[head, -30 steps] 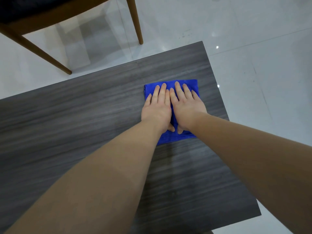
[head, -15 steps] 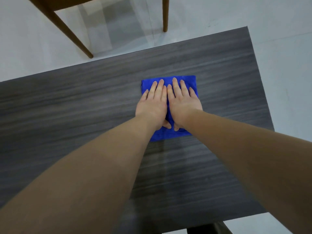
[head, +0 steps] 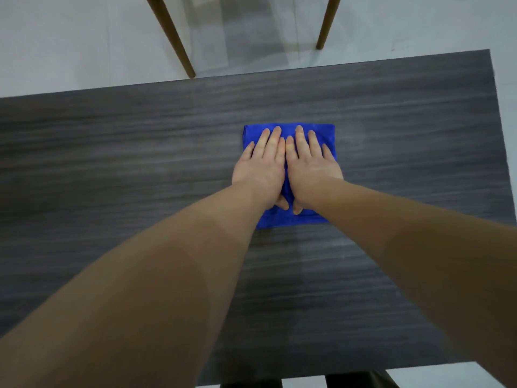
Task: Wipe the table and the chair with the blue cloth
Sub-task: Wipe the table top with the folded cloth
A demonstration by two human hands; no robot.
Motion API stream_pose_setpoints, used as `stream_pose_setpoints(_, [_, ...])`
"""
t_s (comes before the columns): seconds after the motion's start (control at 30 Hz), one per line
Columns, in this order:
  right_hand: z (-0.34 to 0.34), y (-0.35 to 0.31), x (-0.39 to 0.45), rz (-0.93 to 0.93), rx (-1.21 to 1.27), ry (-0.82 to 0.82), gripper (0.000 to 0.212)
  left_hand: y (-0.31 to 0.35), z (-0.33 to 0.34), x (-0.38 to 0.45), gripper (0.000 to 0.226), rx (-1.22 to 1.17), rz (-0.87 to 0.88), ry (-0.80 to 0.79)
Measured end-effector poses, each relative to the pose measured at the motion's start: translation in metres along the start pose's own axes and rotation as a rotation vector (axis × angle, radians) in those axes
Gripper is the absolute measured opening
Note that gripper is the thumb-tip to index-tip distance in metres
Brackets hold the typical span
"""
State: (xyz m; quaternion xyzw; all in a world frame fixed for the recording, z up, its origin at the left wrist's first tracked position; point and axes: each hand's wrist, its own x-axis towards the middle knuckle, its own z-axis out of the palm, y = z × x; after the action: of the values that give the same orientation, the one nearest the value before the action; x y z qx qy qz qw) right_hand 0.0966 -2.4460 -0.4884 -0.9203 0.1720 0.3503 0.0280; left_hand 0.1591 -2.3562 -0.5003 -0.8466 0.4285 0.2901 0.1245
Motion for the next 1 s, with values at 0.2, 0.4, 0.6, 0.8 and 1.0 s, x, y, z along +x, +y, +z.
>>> stream_pose_setpoints(0.2, [-0.006,-0.041,0.004,-0.021,-0.009,0.001,0.148,-0.035,0.009,-0.014,0.138,0.003,-0.029,-0.013])
stream_pose_setpoints(0.4, [-0.014,-0.081,0.008,-0.020,0.010,-0.005,0.148,-0.072,0.017,-0.027,0.139,0.007,-0.032,-0.022])
stream_pose_setpoints(0.6, [-0.026,-0.133,0.014,-0.030,0.032,-0.009,0.147,-0.124,0.028,-0.042,0.138,0.009,-0.041,-0.017])
stream_pose_setpoints(0.8, [-0.034,-0.170,0.023,-0.026,0.011,-0.005,0.147,-0.161,0.040,-0.053,0.137,-0.029,-0.047,0.026])
stream_pose_setpoints(1.0, [-0.036,-0.174,0.025,-0.021,0.000,-0.029,0.147,-0.158,0.039,-0.054,0.134,-0.077,-0.103,0.010])
